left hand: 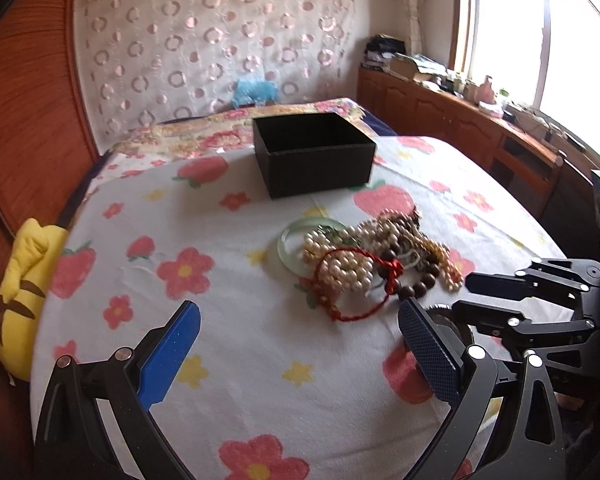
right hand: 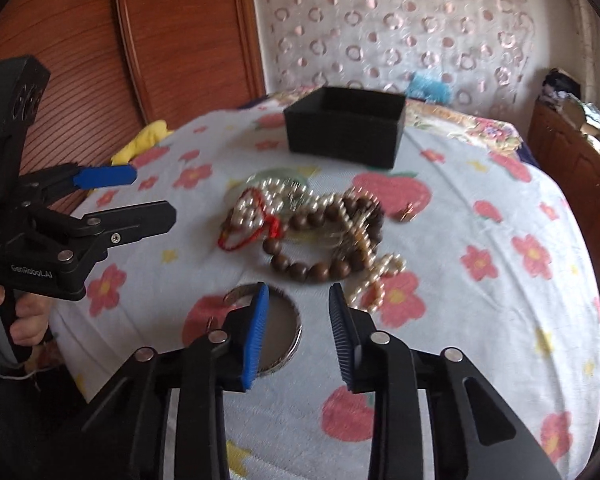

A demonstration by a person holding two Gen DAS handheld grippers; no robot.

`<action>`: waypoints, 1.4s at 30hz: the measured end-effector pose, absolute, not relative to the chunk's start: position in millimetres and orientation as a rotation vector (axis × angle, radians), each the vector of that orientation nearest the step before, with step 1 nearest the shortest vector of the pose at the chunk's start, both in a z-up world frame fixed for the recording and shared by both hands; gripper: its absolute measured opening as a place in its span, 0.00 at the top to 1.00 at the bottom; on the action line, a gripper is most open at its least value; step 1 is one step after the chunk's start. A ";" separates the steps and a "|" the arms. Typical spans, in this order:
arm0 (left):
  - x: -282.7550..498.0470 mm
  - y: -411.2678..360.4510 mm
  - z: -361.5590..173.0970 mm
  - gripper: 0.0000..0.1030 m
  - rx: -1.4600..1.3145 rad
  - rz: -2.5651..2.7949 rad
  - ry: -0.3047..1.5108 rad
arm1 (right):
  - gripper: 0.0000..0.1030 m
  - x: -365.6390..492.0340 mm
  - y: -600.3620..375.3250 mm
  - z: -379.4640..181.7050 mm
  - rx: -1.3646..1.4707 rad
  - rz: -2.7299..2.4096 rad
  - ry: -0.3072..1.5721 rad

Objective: Organize jewelry
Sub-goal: 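Close the right tool on the silver bangle while the left tool grips the red string bracelet, then carry both bracelets over the black box and open both tools to drop them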

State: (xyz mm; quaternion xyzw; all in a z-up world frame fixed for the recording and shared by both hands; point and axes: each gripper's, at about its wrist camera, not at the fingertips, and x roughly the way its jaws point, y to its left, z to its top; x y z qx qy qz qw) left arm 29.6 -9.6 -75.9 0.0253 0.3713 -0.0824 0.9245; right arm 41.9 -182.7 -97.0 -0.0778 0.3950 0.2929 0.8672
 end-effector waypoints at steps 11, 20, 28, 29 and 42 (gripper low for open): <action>57.8 -6.2 -103.9 0.57 -0.008 -0.273 0.885 | 0.95 41.1 -187.2 -106.8 -0.251 0.616 0.869; 80.9 -6.9 -112.3 0.79 -0.016 -0.275 0.930 | 0.95 44.4 -204.1 -107.5 -0.224 0.576 0.859; 81.2 -15.6 -110.2 1.00 0.036 -0.295 0.923 | 0.95 47.5 -204.3 -107.9 -0.229 0.574 0.860; 80.2 -17.1 -109.8 1.00 0.053 -0.283 0.920 | 0.95 47.8 -203.7 -107.8 -0.233 0.572 0.860; 75.6 -0.7 -90.7 1.00 0.009 -0.246 0.861 | 0.95 45.0 -199.0 -92.4 -0.248 0.549 0.801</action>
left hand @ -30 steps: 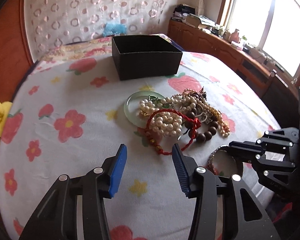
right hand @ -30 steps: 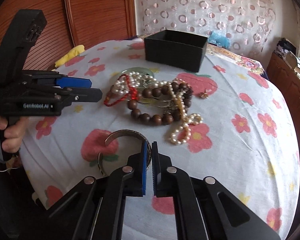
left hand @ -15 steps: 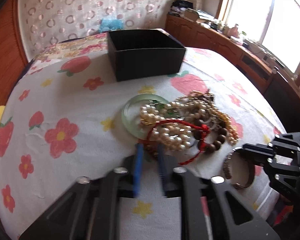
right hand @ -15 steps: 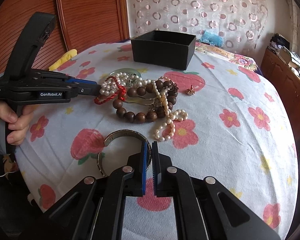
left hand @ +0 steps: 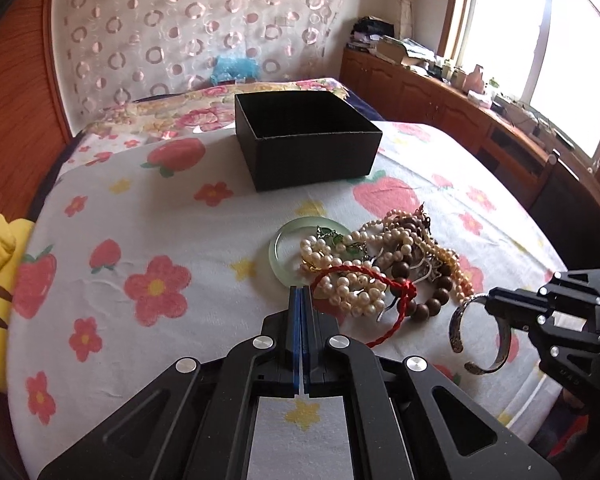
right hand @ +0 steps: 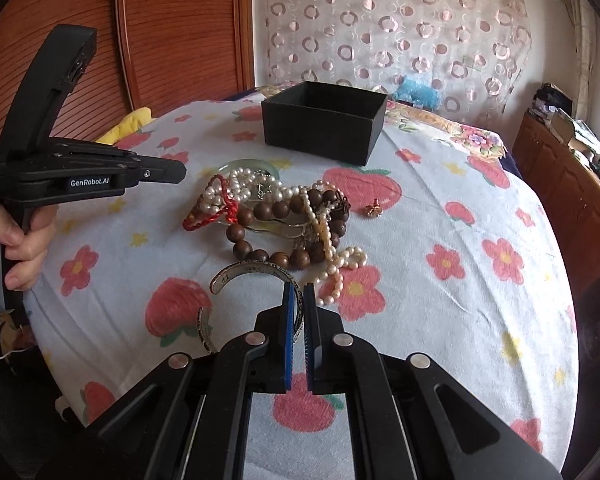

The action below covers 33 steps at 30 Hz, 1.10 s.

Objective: Organize jewelry
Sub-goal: 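Carry both bracelets over the black box and open both tools to drop them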

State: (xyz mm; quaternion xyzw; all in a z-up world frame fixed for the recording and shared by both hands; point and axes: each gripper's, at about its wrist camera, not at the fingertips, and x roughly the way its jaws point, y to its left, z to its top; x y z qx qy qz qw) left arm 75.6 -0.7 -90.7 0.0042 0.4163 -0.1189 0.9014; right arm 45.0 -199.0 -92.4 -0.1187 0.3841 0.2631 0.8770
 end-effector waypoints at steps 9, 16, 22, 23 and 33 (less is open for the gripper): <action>87.3 -11.5 -111.4 0.80 0.028 -0.259 0.932 | 0.95 45.4 -196.9 -95.3 -0.245 0.550 0.810; 95.7 -19.7 -115.5 0.92 0.094 -0.252 0.932 | 0.95 45.1 -198.9 -95.3 -0.238 0.543 0.805; 90.6 -10.8 -107.4 0.94 0.061 -0.248 0.905 | 0.95 47.0 -200.2 -86.5 -0.232 0.550 0.782; 88.7 -7.9 -102.8 0.94 0.050 -0.246 0.888 | 0.95 47.2 -200.4 -84.4 -0.232 0.551 0.777; 86.0 2.4 -64.6 0.94 0.031 -0.242 0.785 | 0.95 71.2 -190.5 -59.6 -0.253 0.555 0.710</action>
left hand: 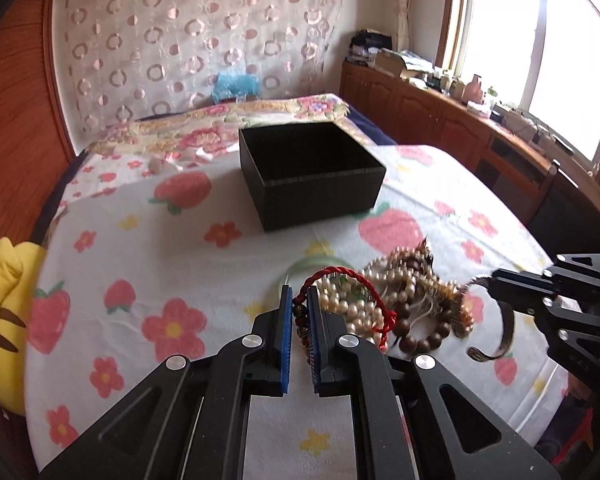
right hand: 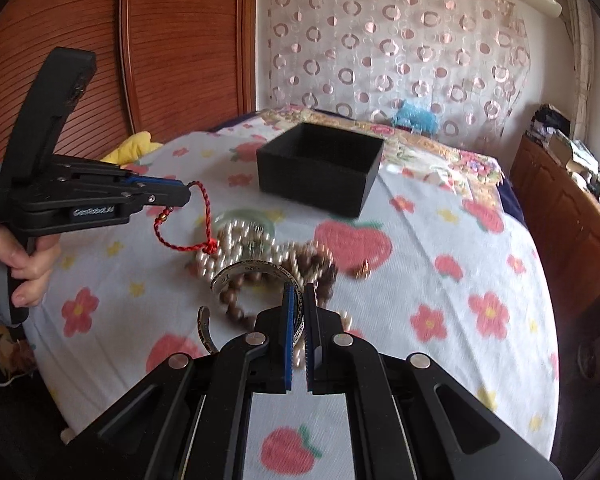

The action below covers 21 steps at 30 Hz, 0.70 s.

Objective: Organize jewelry
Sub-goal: 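Carry both bracelets over the black box and open both tools to drop them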

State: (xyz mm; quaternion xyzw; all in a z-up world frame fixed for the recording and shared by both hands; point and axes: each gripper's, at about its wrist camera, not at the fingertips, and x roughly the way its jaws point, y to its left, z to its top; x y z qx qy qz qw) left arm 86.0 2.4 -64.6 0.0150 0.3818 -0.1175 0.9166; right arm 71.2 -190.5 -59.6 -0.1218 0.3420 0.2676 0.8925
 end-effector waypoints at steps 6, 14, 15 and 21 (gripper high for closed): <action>99.4 9.3 -48.1 0.94 0.024 -0.240 0.741 | 0.95 108.1 -183.1 -48.5 -0.272 0.545 0.678; 133.1 21.7 -39.0 0.94 0.007 -0.212 0.718 | 0.95 179.7 -172.2 -31.3 -0.257 0.524 0.644; 135.8 23.1 -37.7 0.94 0.003 -0.211 0.715 | 0.95 187.3 -169.8 -30.1 -0.261 0.524 0.641; 163.6 27.7 -26.8 0.94 -0.001 -0.205 0.696 | 0.95 232.0 -154.0 -31.0 -0.284 0.524 0.628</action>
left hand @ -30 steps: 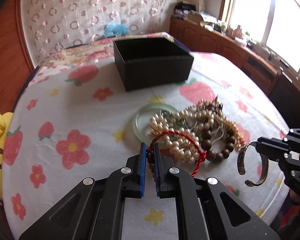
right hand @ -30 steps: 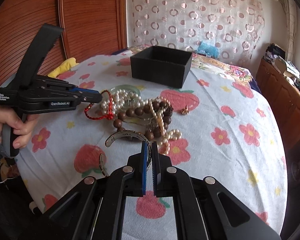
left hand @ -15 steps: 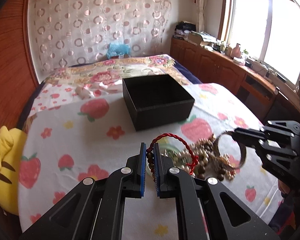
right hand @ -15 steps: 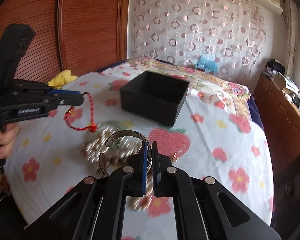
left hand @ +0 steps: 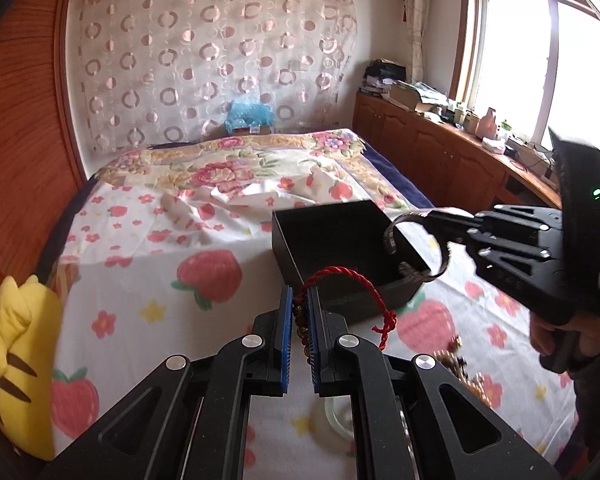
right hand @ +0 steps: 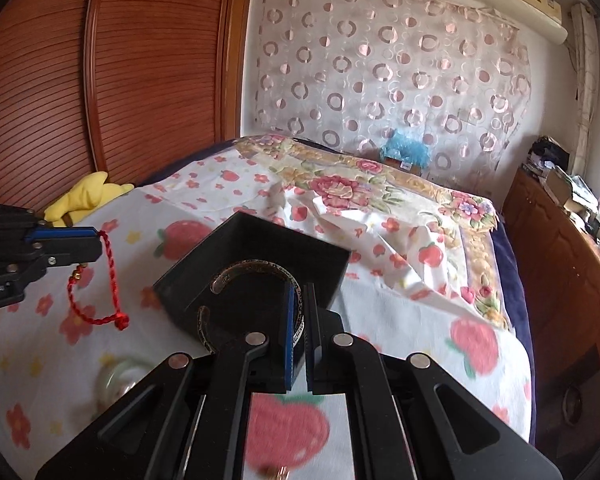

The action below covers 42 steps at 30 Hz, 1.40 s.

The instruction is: Organize jewelry

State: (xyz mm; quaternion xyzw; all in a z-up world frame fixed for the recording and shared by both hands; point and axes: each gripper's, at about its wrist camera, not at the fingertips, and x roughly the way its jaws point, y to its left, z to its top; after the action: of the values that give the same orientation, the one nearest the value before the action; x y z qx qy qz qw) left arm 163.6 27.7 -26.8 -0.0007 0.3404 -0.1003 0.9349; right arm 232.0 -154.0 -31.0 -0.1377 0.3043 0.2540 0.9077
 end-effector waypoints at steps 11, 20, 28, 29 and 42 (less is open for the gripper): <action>211.0 14.5 -28.4 0.94 0.029 -0.225 0.708 | 0.92 257.4 -141.1 -56.1 -0.298 0.563 0.689; 234.8 -1.9 -35.3 0.94 0.026 -0.265 0.726 | 0.92 239.2 -172.9 -48.3 -0.240 0.533 0.681; 225.0 -21.9 -22.8 0.54 0.062 -0.292 0.689 | 0.92 205.2 -201.6 -52.4 -0.192 0.514 0.691; 222.5 -22.2 -21.6 0.54 0.061 -0.292 0.688 | 0.92 200.2 -203.9 -53.4 -0.183 0.515 0.693; 150.9 -7.8 -43.2 0.49 0.037 -0.256 0.726 | 0.89 143.9 -221.5 -70.2 -0.153 0.516 0.740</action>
State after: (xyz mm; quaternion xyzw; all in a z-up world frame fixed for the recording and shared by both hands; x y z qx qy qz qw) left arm 150.9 -7.8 -43.2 0.0178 0.3542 -0.1249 0.9266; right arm 143.9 -221.5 -70.2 -0.0736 0.3571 0.2490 0.8973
